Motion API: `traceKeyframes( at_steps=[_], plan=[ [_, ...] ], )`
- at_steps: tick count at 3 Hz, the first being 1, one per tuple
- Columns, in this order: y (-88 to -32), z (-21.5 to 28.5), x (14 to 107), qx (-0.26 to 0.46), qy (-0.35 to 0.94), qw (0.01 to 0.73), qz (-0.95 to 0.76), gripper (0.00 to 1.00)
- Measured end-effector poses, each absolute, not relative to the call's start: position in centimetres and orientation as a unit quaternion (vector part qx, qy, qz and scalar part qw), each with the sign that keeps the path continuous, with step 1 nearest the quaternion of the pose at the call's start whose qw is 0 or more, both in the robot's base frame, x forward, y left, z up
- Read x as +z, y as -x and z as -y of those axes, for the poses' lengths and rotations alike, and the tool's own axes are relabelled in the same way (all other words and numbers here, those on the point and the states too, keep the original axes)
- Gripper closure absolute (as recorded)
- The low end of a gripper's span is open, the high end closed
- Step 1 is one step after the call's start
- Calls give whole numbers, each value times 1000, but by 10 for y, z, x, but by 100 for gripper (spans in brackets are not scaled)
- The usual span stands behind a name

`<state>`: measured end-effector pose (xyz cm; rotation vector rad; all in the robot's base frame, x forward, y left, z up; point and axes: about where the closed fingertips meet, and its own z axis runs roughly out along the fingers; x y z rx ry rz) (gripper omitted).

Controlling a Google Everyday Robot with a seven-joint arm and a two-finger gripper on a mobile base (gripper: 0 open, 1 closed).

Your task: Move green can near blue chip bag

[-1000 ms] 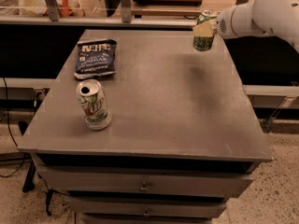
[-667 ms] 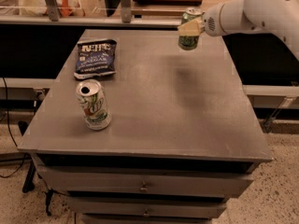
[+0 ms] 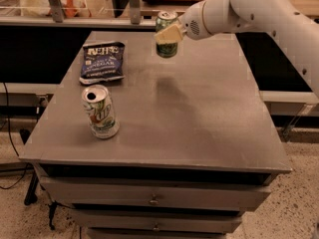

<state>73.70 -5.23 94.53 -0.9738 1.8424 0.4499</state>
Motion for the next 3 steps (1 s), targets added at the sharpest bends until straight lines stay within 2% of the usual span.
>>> traceKeyframes(
  at_steps=[3],
  plan=[
    [-731,-41,927,221,473,463,-716,100]
  ],
)
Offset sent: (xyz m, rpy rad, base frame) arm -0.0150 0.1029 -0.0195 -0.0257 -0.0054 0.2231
